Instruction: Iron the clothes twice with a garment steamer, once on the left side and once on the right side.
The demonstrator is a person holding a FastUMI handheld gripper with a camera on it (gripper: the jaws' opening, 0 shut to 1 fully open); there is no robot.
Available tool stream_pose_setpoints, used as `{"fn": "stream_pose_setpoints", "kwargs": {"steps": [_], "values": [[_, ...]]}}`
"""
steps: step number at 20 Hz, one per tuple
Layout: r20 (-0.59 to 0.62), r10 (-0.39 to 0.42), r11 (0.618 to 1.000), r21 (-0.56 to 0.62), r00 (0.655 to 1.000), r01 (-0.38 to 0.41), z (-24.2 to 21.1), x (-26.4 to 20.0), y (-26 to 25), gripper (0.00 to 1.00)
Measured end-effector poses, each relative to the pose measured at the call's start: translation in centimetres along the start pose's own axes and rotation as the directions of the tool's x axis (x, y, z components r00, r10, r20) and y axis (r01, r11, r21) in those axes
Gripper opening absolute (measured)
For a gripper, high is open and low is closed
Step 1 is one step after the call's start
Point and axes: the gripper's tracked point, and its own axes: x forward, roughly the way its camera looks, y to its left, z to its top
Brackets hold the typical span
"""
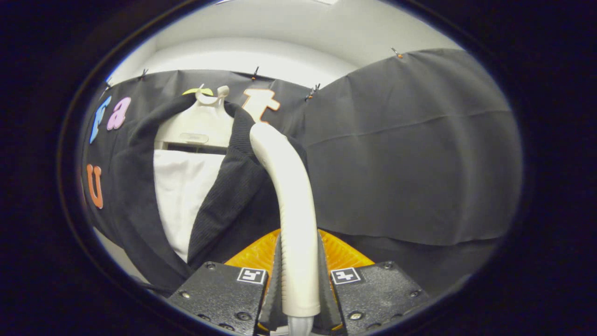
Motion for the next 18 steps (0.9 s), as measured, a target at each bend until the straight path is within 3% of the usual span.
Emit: {"fn": "stream_pose_setpoints", "kwargs": {"steps": [9,18], "values": [[-0.031,0.017,1.000,-0.004,0.999,-0.018,-2.2,-1.1,0.0,0.38],[-0.112,-0.005,0.998,-0.063,0.994,-0.002,-7.7,-3.9,1.3,0.38]]}}
